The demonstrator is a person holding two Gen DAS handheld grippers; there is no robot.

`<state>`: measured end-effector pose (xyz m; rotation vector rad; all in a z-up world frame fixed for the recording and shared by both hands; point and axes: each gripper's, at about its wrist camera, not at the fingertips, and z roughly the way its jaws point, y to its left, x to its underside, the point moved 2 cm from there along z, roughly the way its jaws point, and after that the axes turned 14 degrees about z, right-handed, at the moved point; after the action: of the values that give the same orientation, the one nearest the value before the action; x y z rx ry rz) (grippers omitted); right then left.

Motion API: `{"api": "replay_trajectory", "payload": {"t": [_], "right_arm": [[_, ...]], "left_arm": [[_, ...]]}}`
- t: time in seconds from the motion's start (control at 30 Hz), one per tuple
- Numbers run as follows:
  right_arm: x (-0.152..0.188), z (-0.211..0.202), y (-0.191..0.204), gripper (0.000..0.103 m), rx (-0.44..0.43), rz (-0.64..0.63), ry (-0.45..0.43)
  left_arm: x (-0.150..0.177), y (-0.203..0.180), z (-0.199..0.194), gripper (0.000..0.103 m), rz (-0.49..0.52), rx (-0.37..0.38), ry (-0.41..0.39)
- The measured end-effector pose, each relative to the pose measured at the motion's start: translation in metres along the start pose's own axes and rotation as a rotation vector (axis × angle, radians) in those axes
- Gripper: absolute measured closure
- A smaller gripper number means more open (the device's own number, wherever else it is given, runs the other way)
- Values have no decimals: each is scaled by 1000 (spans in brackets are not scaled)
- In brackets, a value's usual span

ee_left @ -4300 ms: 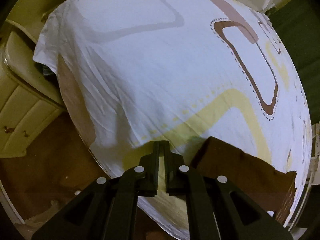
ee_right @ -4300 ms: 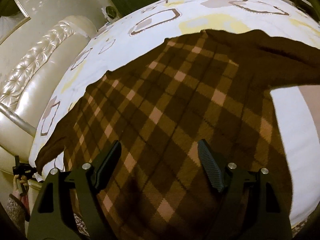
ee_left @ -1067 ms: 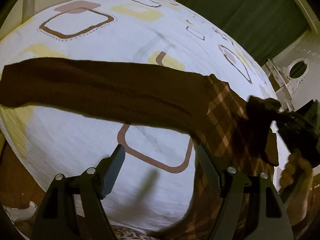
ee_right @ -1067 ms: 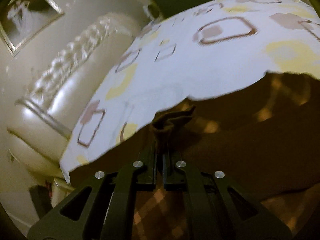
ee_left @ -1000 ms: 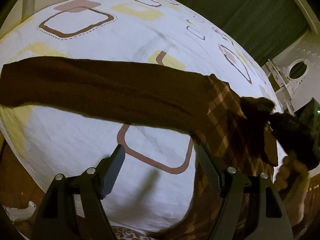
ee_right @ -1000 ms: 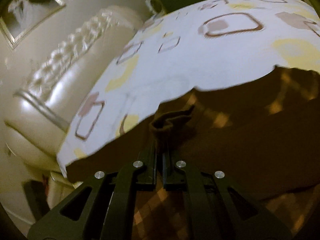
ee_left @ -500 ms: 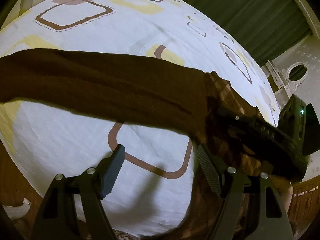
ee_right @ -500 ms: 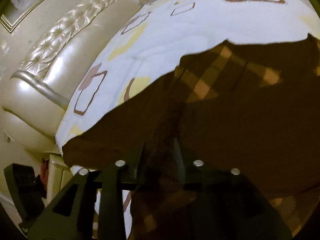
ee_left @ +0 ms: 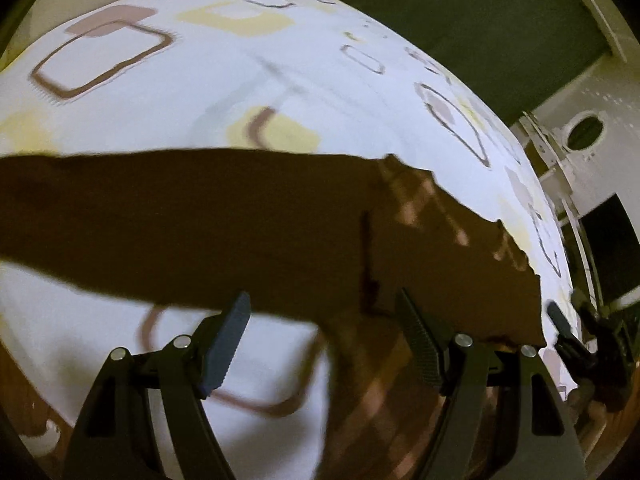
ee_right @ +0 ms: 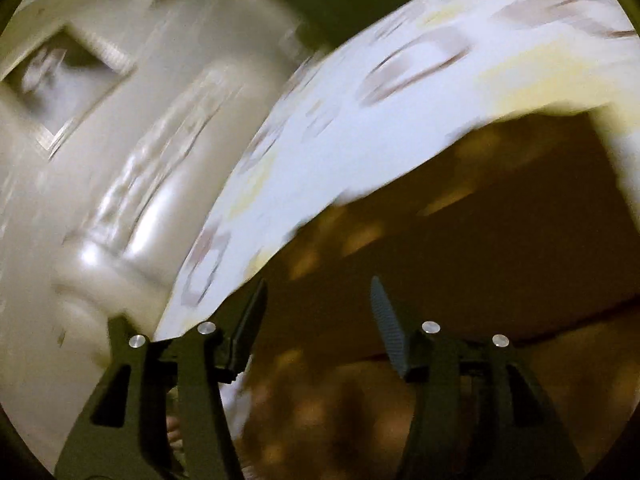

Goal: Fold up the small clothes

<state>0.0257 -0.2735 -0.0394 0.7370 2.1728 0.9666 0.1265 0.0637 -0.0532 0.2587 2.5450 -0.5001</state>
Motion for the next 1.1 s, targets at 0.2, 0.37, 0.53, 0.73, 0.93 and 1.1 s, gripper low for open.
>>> {"api": "replay_trajectory", "payload": {"t": [0.2, 0.37, 0.53, 0.73, 0.93, 1.1], "right_arm": [[-65, -86, -136, 48, 205, 284, -176], [-63, -69, -160, 48, 118, 326, -80], [-51, -45, -156, 95, 119, 283, 13], [-43, -51, -169, 97, 123, 270, 12], [-62, -68, -160, 86, 117, 243, -35], [-105, -62, -146, 83, 35, 254, -75]], "left_arm": [[-18, -42, 35, 29, 98, 4, 25], [-23, -60, 60, 27, 181, -58, 53], [-21, -58, 72, 26, 175, -95, 80], [-19, -63, 81, 24, 234, -136, 90], [-16, -65, 83, 22, 270, -146, 75], [-15, -65, 85, 20, 266, -144, 59]]}}
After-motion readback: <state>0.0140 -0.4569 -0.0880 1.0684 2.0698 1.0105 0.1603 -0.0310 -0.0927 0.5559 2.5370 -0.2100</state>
